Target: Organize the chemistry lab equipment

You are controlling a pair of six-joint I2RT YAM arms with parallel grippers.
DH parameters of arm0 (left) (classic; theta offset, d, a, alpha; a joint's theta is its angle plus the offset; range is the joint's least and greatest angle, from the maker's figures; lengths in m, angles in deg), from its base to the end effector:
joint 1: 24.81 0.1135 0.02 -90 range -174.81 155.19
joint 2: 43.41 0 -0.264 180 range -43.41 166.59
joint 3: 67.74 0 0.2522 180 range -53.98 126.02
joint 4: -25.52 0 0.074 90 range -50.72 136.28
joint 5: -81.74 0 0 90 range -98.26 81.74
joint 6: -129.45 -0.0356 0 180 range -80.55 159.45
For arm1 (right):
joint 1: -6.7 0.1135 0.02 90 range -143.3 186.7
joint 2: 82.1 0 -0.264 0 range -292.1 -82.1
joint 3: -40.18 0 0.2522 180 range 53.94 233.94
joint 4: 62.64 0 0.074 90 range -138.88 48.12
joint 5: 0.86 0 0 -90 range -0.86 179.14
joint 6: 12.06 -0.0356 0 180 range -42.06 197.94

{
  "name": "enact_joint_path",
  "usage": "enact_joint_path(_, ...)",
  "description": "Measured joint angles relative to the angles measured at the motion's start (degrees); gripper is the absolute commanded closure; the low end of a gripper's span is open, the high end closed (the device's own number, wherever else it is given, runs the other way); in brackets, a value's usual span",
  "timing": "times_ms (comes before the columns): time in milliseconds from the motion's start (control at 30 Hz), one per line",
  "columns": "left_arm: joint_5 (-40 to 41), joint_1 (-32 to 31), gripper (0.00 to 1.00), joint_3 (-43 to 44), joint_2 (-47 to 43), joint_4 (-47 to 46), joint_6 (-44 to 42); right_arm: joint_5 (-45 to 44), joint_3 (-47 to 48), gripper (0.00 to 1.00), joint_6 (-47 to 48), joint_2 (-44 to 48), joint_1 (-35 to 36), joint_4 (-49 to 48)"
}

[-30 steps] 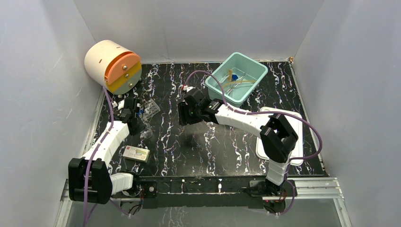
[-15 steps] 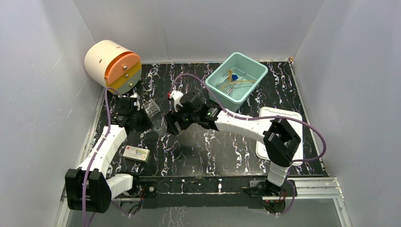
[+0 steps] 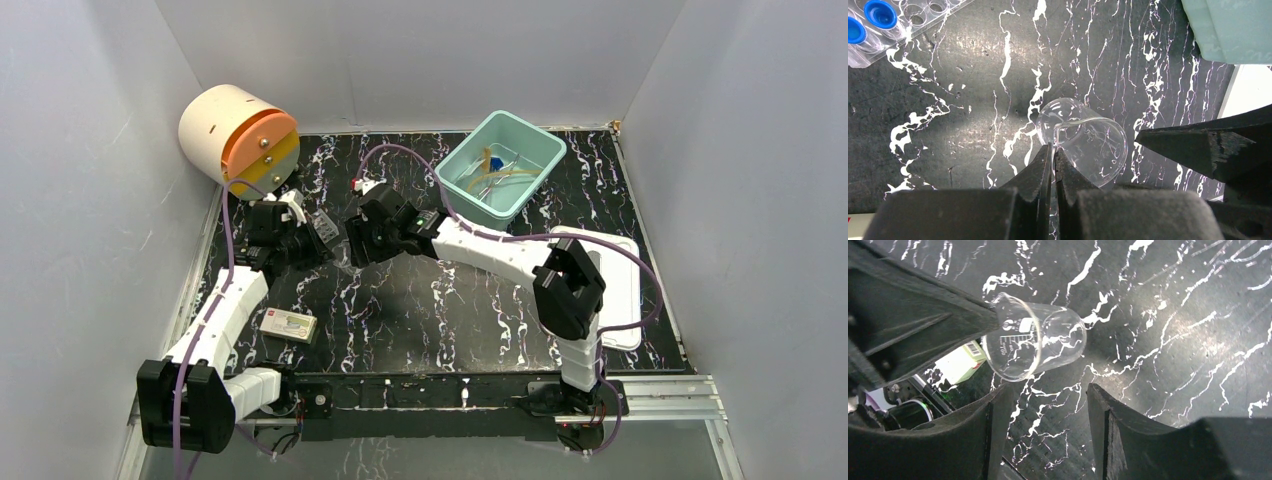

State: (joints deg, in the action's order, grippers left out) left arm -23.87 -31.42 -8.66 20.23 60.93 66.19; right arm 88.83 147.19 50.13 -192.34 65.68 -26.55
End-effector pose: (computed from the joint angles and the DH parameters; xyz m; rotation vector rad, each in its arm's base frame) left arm 0.2345 -0.0368 0.2604 -0.2580 2.2981 -0.6120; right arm 0.2310 0.3838 0.2775 -0.6376 2.2972 0.7709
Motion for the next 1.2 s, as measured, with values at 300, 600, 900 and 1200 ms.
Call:
enact_joint_path(300, 0.79, 0.13, 1.00, -0.90, -0.09, -0.90, -0.81, -4.26, 8.70, 0.43, -2.29, -5.95, 0.35, 8.81)
enact_joint_path(600, 1.22, 0.00, 1.00, -1.68, -0.09, -1.01, -1.18, -2.86, 9.94, 0.34, -2.12, -7.32, 0.55, 7.80)
enact_joint_path(900, 1.03, -0.26, 1.00, -1.68, -0.09, -0.96, -1.22, -4.07, 11.52, 0.45, -2.25, -8.61, 0.55, 9.20)
enact_joint_path(1200, 0.81, -0.26, 1.00, -1.68, -0.09, -1.09, -1.20, -7.21, 21.81, 0.78, -2.67, -16.24, 0.79, 15.78)
